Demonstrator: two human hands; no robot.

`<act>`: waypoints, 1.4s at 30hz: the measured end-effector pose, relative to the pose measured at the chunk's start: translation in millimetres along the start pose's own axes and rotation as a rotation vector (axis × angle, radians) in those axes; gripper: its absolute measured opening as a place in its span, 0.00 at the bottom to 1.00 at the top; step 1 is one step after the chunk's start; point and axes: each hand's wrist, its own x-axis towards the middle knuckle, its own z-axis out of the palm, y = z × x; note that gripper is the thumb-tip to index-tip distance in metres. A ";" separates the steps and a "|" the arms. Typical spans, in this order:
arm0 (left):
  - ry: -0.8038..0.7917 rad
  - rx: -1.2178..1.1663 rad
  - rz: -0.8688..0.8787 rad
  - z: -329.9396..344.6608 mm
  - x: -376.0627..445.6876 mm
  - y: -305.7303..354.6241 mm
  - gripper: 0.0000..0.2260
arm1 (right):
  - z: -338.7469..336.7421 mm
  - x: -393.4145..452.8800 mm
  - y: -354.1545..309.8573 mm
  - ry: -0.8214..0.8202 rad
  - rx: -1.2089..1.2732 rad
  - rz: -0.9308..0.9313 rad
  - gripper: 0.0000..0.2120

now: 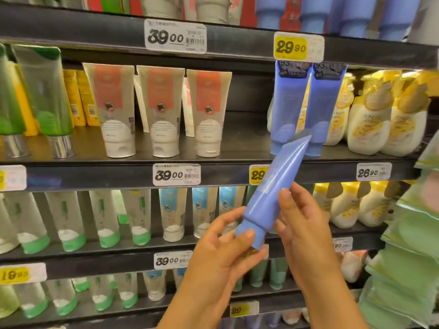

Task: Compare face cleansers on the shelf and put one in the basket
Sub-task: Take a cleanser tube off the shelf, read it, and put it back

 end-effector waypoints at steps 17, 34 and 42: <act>0.044 -0.227 -0.151 -14.6 -5.5 3.3 0.20 | 27.7 -9.4 9.5 0.136 0.417 0.147 0.15; 0.073 -0.174 -0.225 -17.6 -11.3 -1.2 0.15 | 32.3 -11.9 18.1 0.194 0.356 0.152 0.18; 0.069 -0.147 -0.172 -23.1 -9.0 -6.1 0.20 | 27.8 -14.0 16.0 0.135 0.337 0.182 0.15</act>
